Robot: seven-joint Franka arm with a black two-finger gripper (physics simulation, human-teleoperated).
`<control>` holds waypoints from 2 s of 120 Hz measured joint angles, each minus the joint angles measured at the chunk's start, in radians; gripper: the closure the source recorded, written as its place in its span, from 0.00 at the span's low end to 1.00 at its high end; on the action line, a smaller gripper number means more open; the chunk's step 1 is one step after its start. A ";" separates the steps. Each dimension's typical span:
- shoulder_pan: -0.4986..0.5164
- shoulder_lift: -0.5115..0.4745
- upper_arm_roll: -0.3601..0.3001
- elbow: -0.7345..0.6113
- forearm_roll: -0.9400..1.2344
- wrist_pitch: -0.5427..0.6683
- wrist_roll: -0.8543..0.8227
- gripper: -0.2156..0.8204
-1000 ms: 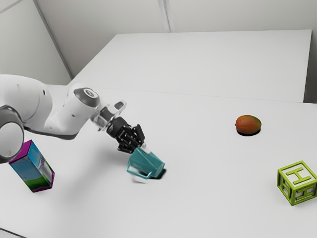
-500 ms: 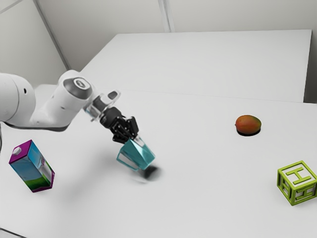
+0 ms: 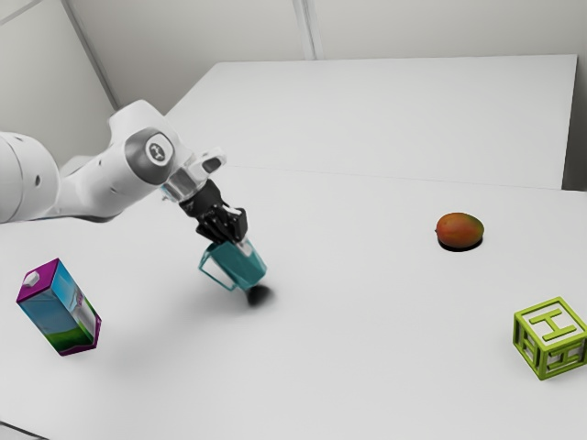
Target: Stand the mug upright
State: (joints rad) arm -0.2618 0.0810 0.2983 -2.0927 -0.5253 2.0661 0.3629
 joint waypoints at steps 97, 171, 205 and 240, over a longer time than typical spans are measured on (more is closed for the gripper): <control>-0.027 0.036 0.004 0.027 0.341 0.109 -0.022 0.95; -0.049 0.023 0.004 -0.055 0.543 0.241 -0.093 0.95; -0.047 0.066 0.003 -0.033 0.554 0.252 -0.122 0.95; -0.046 0.091 0.002 -0.031 0.543 0.259 -0.143 0.95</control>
State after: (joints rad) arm -0.3077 0.1721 0.3006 -2.1235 0.0174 2.3246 0.2202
